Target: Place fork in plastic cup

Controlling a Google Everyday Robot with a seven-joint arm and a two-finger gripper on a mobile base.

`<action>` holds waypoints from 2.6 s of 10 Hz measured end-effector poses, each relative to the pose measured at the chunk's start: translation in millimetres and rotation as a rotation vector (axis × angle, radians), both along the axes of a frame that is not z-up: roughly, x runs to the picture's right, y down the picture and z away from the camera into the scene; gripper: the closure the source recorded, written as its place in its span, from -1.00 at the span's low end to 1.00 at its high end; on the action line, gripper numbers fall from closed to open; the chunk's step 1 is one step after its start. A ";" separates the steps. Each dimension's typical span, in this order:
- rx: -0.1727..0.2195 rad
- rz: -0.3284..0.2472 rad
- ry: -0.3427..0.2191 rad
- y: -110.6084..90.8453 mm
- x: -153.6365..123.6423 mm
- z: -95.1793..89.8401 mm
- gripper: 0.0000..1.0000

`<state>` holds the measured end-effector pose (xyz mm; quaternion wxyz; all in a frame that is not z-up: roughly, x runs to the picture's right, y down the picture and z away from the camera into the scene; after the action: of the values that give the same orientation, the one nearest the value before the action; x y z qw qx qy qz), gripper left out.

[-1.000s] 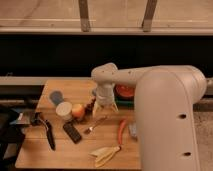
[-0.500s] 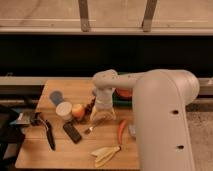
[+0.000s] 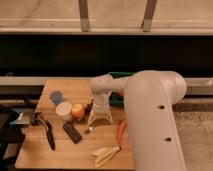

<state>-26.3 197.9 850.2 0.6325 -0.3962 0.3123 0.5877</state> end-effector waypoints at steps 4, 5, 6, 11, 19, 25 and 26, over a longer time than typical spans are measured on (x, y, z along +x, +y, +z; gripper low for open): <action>0.009 -0.074 -0.018 16.0 -34.9 -12.6 -0.58; 0.006 -0.075 -0.007 18.0 -30.8 -9.5 -0.45; 0.000 -0.068 0.008 17.2 -25.5 -5.5 -0.26; -0.004 -0.060 0.021 6.2 -15.4 -0.1 0.70; 0.053 -0.004 0.061 -19.5 17.3 9.3 1.00; 0.225 0.019 0.124 -107.0 52.8 -38.4 1.00; 0.264 0.021 0.129 -128.9 55.9 -41.5 1.00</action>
<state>29.6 69.0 808.7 0.6515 -0.2744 0.2681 0.6544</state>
